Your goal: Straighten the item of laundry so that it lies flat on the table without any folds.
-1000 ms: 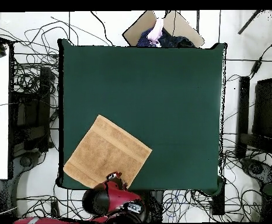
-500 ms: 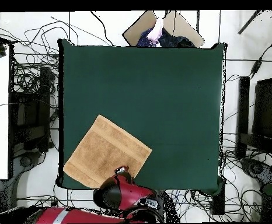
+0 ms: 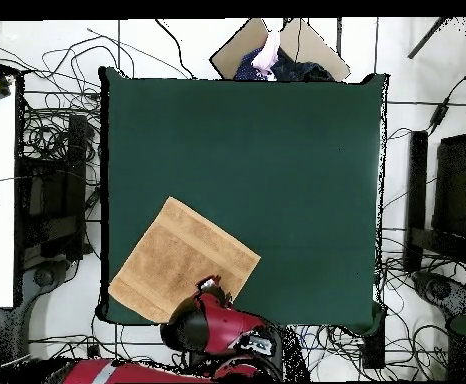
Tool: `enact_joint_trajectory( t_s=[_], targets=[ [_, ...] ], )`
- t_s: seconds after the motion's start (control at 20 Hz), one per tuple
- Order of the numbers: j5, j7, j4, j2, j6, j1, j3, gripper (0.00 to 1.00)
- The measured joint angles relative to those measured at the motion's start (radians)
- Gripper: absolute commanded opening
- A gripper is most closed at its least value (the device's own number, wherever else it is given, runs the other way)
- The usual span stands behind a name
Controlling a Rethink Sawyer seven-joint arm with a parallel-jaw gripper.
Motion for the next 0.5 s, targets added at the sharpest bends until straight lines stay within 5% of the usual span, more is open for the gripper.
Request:
enact_joint_trajectory(
  t_s=[0.5],
  targets=[
    [-0.001, 0.0, -0.086, 0.021, 0.0, 0.0, 0.002, 1.0]
  ],
)
